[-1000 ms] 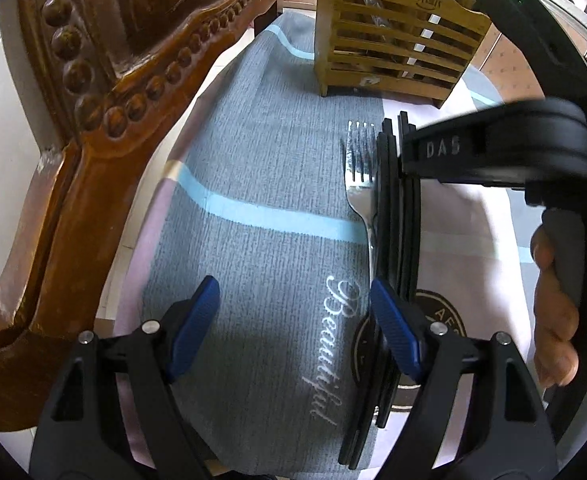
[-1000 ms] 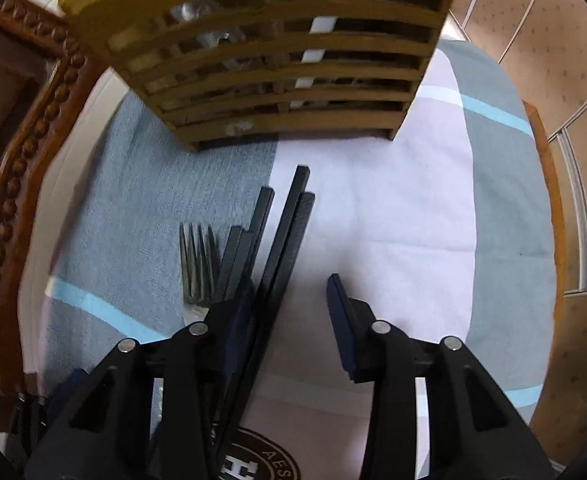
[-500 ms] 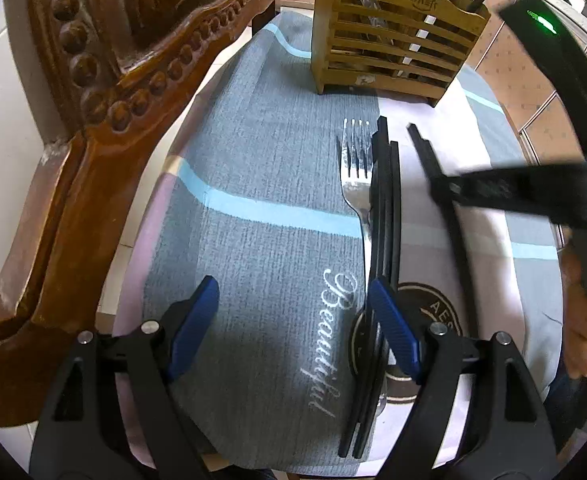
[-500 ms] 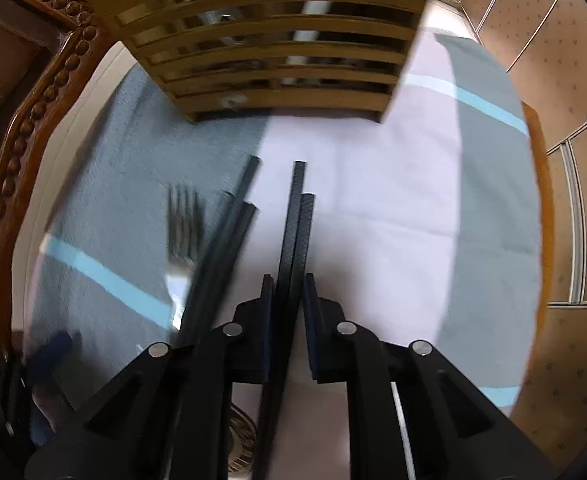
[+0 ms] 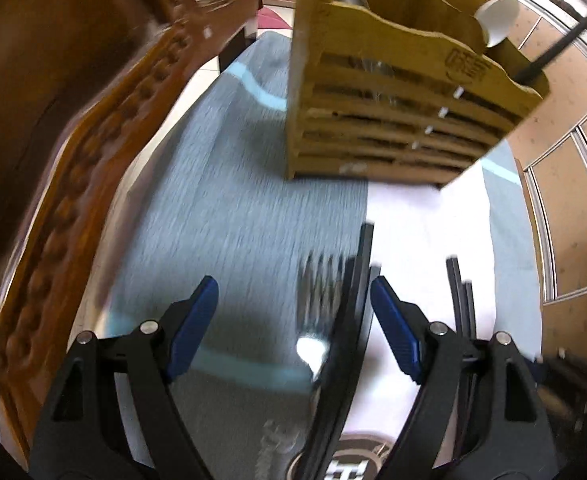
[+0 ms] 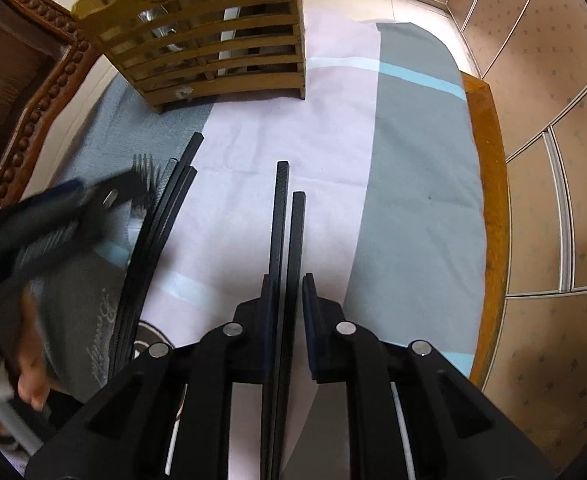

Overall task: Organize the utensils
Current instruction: 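Close the right gripper on two black chopsticks on the cloth, then close the left gripper on a steel fork lying on the cloth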

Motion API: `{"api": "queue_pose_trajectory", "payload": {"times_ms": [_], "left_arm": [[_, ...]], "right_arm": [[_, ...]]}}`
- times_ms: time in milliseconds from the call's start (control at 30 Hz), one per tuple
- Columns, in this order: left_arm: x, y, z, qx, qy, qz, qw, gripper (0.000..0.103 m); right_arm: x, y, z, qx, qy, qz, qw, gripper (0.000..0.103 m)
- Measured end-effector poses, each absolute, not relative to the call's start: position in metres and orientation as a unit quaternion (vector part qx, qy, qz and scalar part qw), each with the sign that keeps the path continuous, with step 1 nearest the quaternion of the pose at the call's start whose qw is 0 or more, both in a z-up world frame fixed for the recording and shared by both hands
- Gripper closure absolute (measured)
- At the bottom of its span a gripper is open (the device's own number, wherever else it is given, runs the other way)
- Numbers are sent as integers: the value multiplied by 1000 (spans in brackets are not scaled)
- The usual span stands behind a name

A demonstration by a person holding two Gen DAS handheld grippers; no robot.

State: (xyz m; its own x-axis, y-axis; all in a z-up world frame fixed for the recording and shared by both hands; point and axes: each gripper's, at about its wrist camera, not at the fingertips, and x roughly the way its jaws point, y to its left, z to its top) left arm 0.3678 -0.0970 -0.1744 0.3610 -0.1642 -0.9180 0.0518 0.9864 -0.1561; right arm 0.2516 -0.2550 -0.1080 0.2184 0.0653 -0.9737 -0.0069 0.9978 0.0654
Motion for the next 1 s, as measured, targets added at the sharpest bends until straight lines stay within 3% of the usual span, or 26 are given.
{"api": "queue_pose_trajectory", "payload": {"times_ms": [100,167,200,333,467,533,600,667,767,900,1000], "left_arm": [[380,-104,-179,-43,566,-59,821,25],[383,-105,-183,-45,572,-60,817,40],[384,-105,-185,-46,577,-60,813,57],[385,-103,-185,-48,580,-69,810,76],[383,-99,-178,-54,574,-78,814,76],[383,-97,-176,-59,575,-74,813,48],[382,-94,-175,-67,575,-67,813,44],[382,-86,-175,-64,578,-63,811,46],[382,-91,-180,-50,587,-52,806,58],[381,-98,-186,-37,592,-54,804,81],[378,-98,-183,-47,589,-58,805,81]], "right_arm": [[247,-263,-105,33,619,25,784,81],[247,-270,-101,39,616,26,787,80],[250,-271,-102,42,615,24,787,80],[259,-286,-101,60,611,14,789,80],[269,-303,-107,70,611,7,788,80],[283,-289,-110,74,613,3,786,80],[289,-285,-112,77,613,4,786,80],[284,-279,-112,78,612,2,787,80],[287,-275,-113,79,612,-6,787,80],[291,-280,-111,91,606,-17,790,80],[299,-288,-107,115,603,-22,789,80]]}}
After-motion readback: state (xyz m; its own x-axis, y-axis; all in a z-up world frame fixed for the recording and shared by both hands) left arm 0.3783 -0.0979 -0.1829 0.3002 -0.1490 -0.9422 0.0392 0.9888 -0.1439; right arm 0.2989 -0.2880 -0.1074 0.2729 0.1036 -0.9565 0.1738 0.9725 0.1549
